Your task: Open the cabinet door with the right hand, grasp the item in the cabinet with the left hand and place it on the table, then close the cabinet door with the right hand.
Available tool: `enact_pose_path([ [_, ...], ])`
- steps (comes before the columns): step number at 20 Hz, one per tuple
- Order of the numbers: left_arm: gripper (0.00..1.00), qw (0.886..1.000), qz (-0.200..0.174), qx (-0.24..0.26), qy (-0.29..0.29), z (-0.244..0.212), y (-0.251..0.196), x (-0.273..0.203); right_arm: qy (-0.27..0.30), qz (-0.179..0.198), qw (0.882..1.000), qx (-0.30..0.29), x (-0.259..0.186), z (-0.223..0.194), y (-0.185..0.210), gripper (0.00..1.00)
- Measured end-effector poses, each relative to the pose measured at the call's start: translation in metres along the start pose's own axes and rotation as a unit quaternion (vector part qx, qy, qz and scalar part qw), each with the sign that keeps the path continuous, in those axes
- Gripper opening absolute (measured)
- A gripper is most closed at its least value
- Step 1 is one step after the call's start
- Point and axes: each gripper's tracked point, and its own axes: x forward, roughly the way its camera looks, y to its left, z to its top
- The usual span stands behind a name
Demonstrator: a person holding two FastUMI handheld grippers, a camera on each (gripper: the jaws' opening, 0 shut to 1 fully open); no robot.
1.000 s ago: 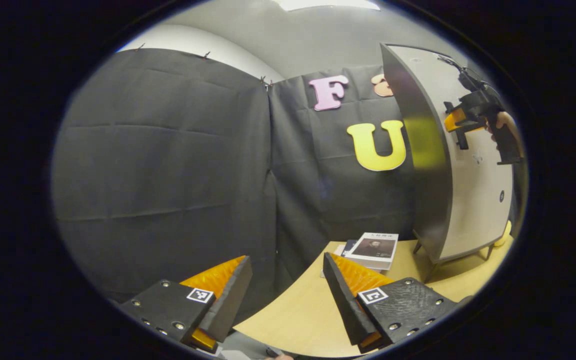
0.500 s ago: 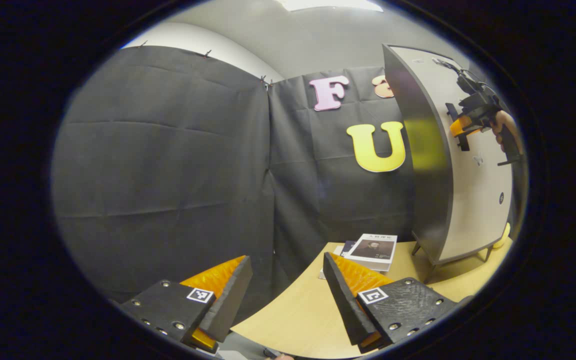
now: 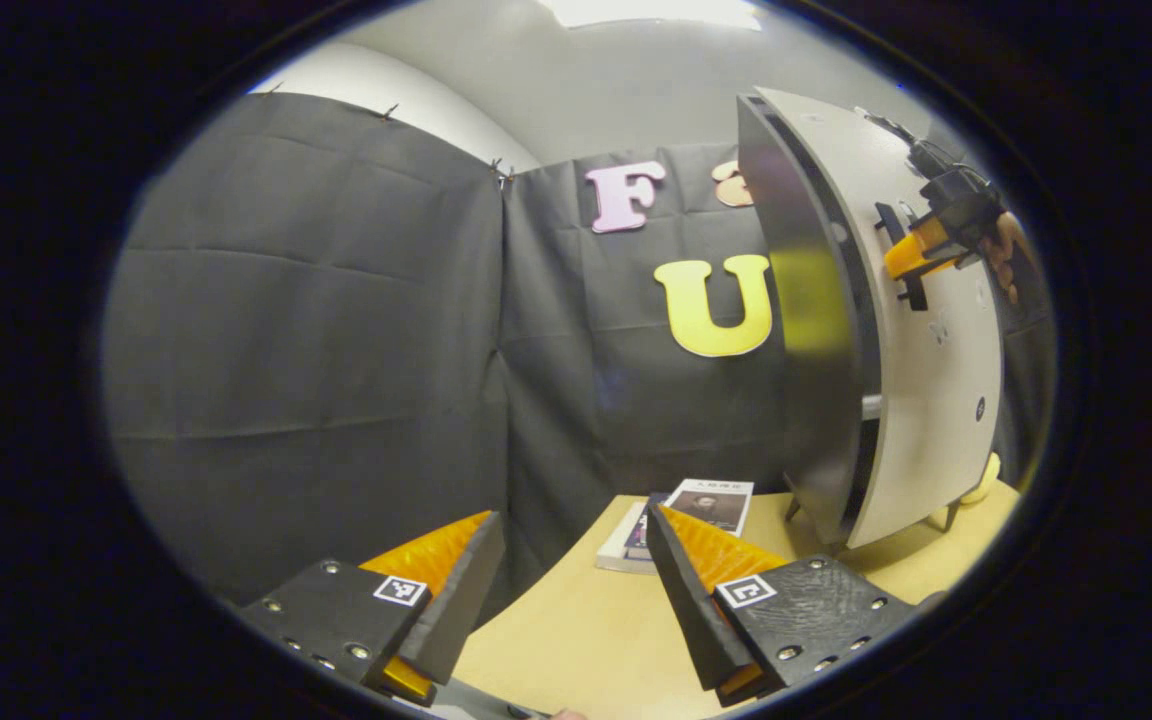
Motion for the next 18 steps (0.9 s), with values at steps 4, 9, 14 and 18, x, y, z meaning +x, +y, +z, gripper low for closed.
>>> enact_pose_path([
  [4,0.89,1.000,-0.013,0.002,-0.013,0.016,-0.032,-0.008,0.007,0.041,0.999,0.003,-0.022,-0.003,0.000,0.14],
  [9,0.87,0.999,-0.031,0.009,-0.028,0.040,-0.070,-0.019,0.015,0.086,0.996,0.000,-0.052,-0.006,-0.003,0.14],
  [14,0.89,0.998,-0.047,0.017,-0.040,0.059,-0.109,-0.027,0.012,0.129,0.992,0.009,-0.085,-0.010,-0.011,0.14],
  [18,0.87,0.996,-0.065,0.023,-0.050,0.074,-0.143,-0.032,0.011,0.147,0.989,-0.001,-0.102,-0.011,-0.020,0.12],
])
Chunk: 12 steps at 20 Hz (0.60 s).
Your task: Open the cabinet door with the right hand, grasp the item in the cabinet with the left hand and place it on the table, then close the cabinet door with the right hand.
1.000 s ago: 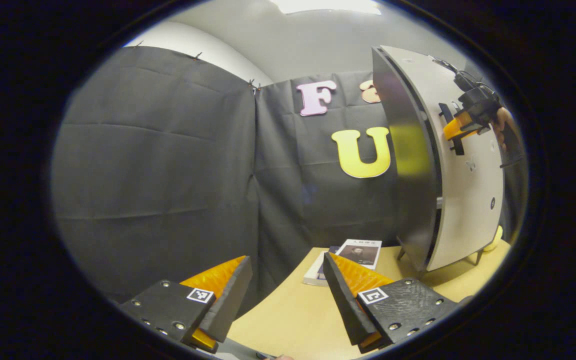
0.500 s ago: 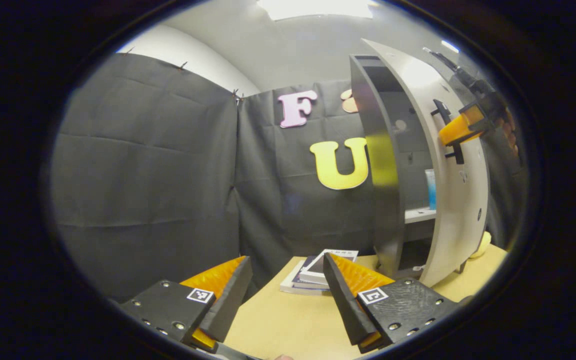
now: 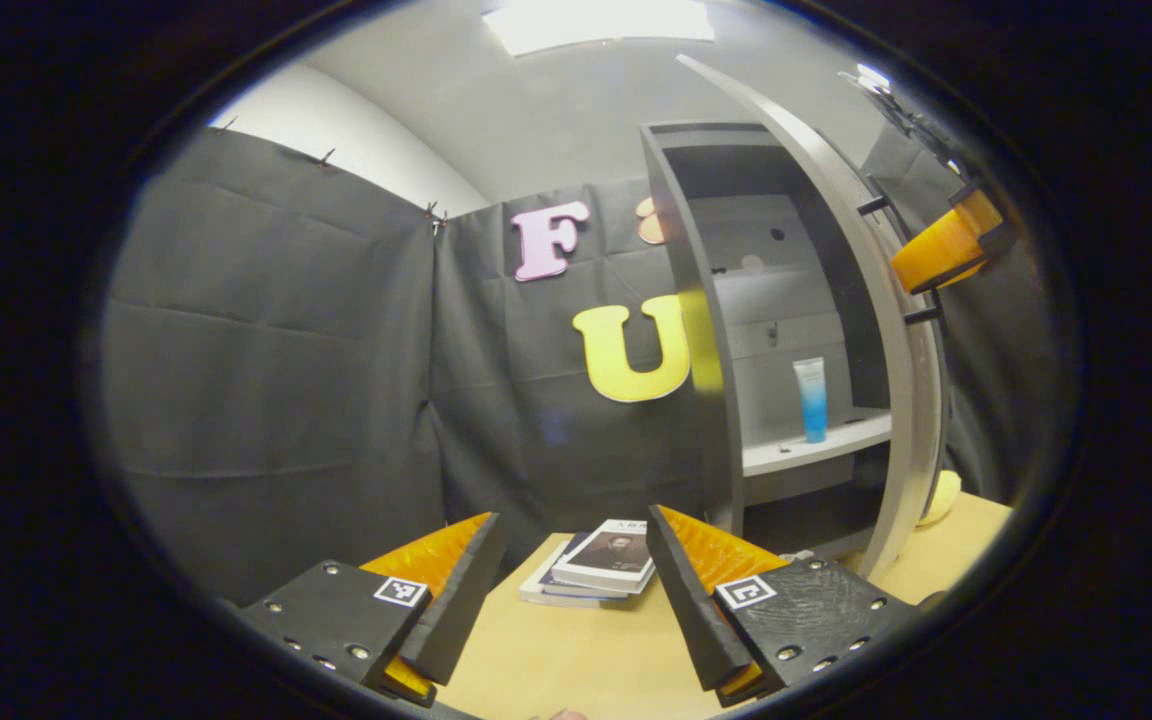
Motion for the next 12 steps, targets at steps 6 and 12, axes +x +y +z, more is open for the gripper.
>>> enact_pose_path([
  [6,0.87,0.999,-0.031,0.005,-0.015,0.021,-0.054,0.002,0.002,0.022,1.000,0.007,-0.037,-0.001,-0.011,0.14],
  [12,0.89,0.997,-0.065,0.007,-0.032,0.038,-0.112,-0.007,0.000,0.014,1.000,0.011,-0.075,0.001,-0.026,0.12],
])
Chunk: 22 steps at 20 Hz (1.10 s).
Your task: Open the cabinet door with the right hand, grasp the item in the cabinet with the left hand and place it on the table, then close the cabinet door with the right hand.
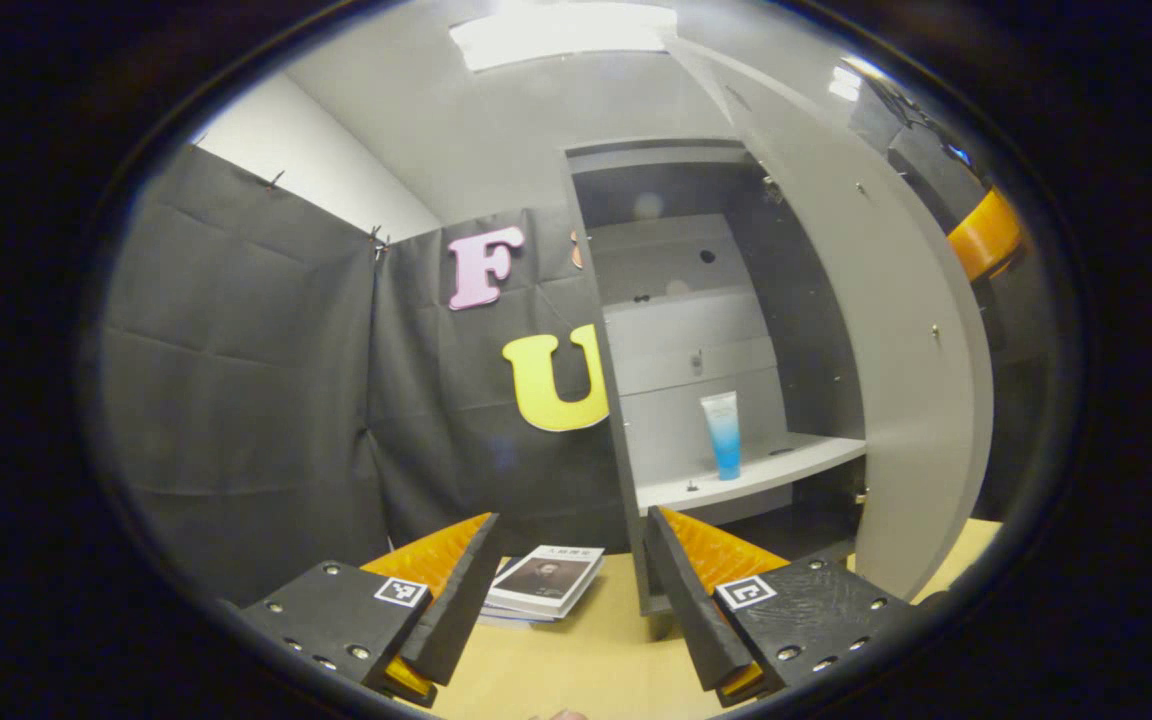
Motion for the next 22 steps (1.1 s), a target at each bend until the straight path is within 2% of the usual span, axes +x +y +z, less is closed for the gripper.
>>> enact_pose_path([
  [2,0.89,1.000,-0.012,-0.001,-0.004,0.004,-0.019,0.000,-0.002,-0.008,1.000,0.000,-0.006,0.000,-0.009,0.14],
  [11,0.87,0.998,-0.059,-0.010,-0.003,0.012,-0.099,-0.009,-0.024,-0.071,0.997,0.010,-0.058,-0.005,-0.050,0.14],
  [12,0.89,0.998,-0.060,-0.010,-0.004,0.014,-0.104,-0.010,-0.029,-0.081,0.996,0.011,-0.062,-0.005,-0.056,0.13],
  [17,0.89,0.998,-0.061,-0.003,-0.005,0.020,-0.120,-0.016,-0.050,-0.140,0.989,0.014,-0.078,-0.005,-0.093,0.13],
  [19,0.89,0.998,-0.062,-0.003,-0.004,0.022,-0.125,-0.016,-0.058,-0.168,0.984,0.008,-0.088,-0.006,-0.112,0.07],
  [22,0.87,0.998,-0.060,0.003,-0.007,0.026,-0.129,-0.019,-0.073,-0.146,0.986,0.029,-0.083,-0.005,-0.106,0.11],
])
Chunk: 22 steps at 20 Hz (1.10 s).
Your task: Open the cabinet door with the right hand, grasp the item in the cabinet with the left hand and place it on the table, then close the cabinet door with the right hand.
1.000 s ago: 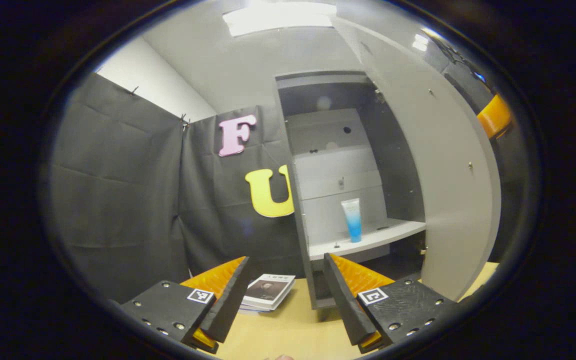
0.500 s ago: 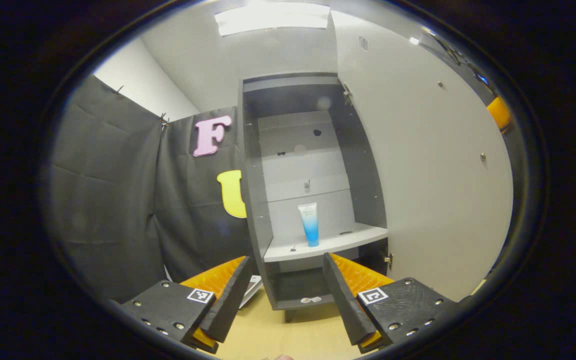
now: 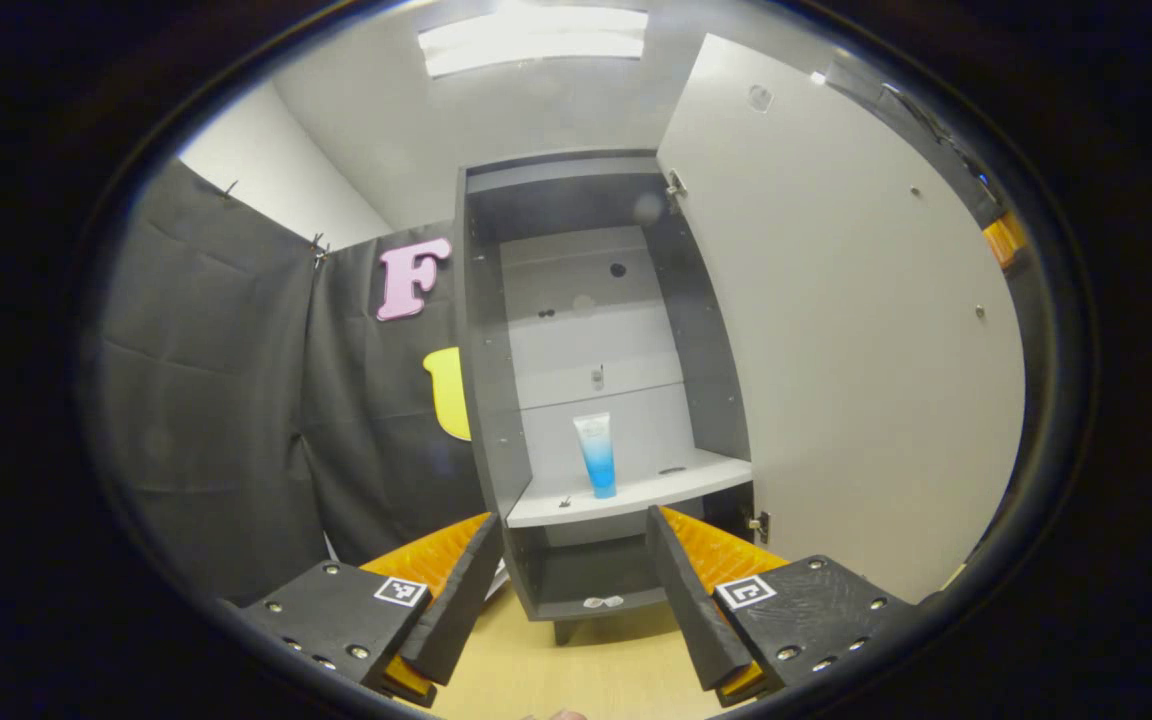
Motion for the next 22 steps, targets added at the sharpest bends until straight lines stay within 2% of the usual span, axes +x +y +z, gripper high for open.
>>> enact_pose_path([
  [1,0.89,1.000,0.001,0.002,-0.001,0.002,-0.004,-0.002,-0.001,0.003,1.000,-0.001,0.000,0.001,-0.001,0.11],
  [2,0.87,1.000,0.001,0.001,-0.001,0.003,-0.007,-0.002,0.002,0.004,1.000,-0.005,-0.005,0.002,-0.002,0.11],
  [3,0.87,1.000,0.000,-0.001,-0.001,0.004,-0.010,-0.002,-0.001,0.004,1.000,-0.009,-0.010,0.001,-0.002,0.17],
  [6,0.87,1.000,-0.002,-0.015,0.006,0.009,-0.018,0.005,-0.007,0.008,1.000,-0.006,-0.039,0.003,-0.005,0.22],
  [7,0.87,1.000,-0.001,-0.020,0.009,0.013,-0.021,0.008,-0.011,0.003,1.000,-0.003,-0.050,0.002,-0.012,0.29],
  [8,0.89,1.000,0.000,-0.026,0.010,0.017,-0.023,0.013,-0.018,-0.010,1.000,-0.004,-0.062,0.004,-0.021,0.51],
  [10,0.87,1.000,0.003,-0.030,0.009,0.025,-0.021,0.026,-0.034,-0.054,0.998,-0.008,-0.083,0.000,-0.048,0.77],
  [11,0.87,1.000,0.005,-0.028,0.010,0.029,-0.021,0.033,-0.041,-0.084,0.996,-0.008,-0.095,-0.003,-0.065,0.79],
  [12,0.87,1.000,0.007,-0.026,0.011,0.033,-0.019,0.041,-0.048,-0.111,0.993,-0.007,-0.101,-0.005,-0.081,0.96],
  [14,0.89,1.000,0.009,-0.025,0.014,0.040,-0.019,0.059,-0.060,-0.155,0.986,0.002,-0.119,-0.017,-0.099,0.97],
  [15,0.89,0.999,0.010,-0.028,0.012,0.042,-0.017,0.068,-0.063,-0.174,0.983,0.005,-0.126,-0.025,-0.107,0.91],
  [17,0.87,0.999,0.014,-0.032,0.009,0.049,-0.012,0.090,-0.062,-0.208,0.976,0.012,-0.138,-0.043,-0.120,0.92],
  [18,0.89,0.999,0.016,-0.032,0.008,0.051,-0.010,0.103,-0.060,-0.220,0.973,0.019,-0.145,-0.051,-0.125,0.97],
  [22,0.89,0.999,0.006,-0.045,0.006,0.050,-0.008,0.153,-0.060,-0.252,0.964,0.060,-0.173,-0.067,-0.139,0.98],
])
